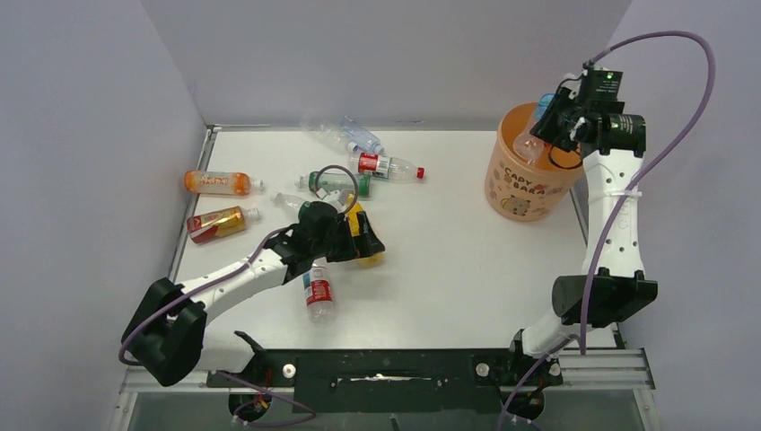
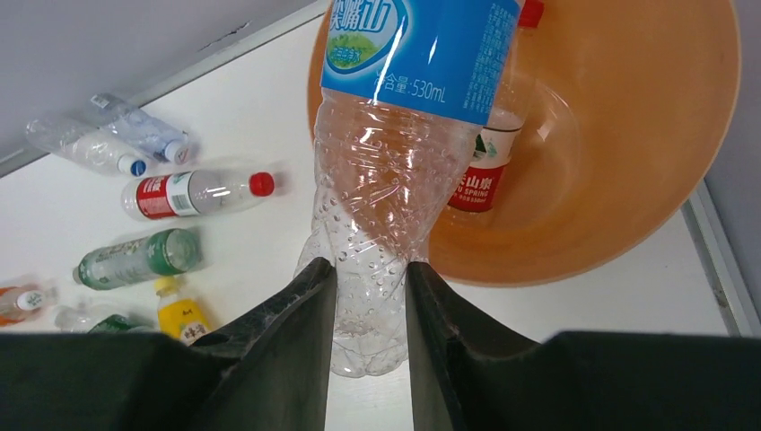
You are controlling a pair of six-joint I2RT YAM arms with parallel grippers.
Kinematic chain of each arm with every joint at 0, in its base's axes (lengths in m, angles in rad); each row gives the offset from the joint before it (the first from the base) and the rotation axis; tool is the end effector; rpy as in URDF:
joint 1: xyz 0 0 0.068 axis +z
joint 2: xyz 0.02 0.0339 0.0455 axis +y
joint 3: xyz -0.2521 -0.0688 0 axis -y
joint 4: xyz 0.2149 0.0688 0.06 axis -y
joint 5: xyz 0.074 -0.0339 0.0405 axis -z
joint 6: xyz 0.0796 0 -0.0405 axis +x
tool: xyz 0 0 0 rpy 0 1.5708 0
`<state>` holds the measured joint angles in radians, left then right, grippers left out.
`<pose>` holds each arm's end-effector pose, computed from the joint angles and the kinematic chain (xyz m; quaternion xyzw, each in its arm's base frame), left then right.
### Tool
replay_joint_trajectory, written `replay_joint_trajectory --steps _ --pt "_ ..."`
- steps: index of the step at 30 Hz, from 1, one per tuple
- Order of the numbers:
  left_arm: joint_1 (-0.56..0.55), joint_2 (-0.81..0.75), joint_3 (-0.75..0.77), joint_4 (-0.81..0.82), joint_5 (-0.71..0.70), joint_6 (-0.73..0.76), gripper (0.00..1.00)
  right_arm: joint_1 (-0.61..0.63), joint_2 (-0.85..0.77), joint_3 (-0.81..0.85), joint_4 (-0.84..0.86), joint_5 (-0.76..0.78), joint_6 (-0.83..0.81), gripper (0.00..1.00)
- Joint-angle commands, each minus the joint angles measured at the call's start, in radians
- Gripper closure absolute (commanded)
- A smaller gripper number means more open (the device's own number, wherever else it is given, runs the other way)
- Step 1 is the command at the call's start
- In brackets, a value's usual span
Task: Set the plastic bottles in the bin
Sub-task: Place the plastic bottle in the trash bin, then pick up the plastic bottle at the center of the board.
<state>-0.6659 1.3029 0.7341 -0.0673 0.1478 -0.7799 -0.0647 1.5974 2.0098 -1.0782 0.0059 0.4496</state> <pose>0.2204 -0.1881 0.2007 -0.0175 0.8908 -0.3467 0.2933 0.3196 -0.0212 0.4117 0.2300 0.8695 0.0810 0.4296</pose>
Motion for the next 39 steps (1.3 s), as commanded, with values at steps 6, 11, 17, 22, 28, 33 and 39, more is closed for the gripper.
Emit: replay_joint_trajectory --steps 6,11,17,22,28,33,39 --pt "0.002 0.110 0.096 0.032 -0.100 0.042 0.02 -0.183 0.085 0.066 0.155 -0.291 -0.017 0.86" --pt "0.001 0.165 0.117 0.025 -0.115 0.051 0.02 -0.201 0.132 0.115 0.149 -0.310 -0.016 0.54" --pt "0.002 0.202 0.118 0.024 -0.134 0.057 0.02 -0.201 0.115 0.110 0.140 -0.314 -0.025 0.37" --pt "0.000 0.226 0.119 0.021 -0.146 0.059 0.03 -0.184 0.056 0.072 0.124 -0.317 -0.034 0.32" --pt "-0.006 0.240 0.121 0.024 -0.159 0.060 0.18 -0.069 -0.065 -0.073 0.138 -0.252 -0.032 0.32" --pt "-0.011 0.251 0.123 0.023 -0.173 0.063 0.28 0.026 -0.151 -0.225 0.182 -0.231 -0.014 0.31" --pt "-0.027 0.247 0.138 0.006 -0.164 0.058 0.48 0.149 -0.201 -0.334 0.203 -0.174 -0.004 0.31"
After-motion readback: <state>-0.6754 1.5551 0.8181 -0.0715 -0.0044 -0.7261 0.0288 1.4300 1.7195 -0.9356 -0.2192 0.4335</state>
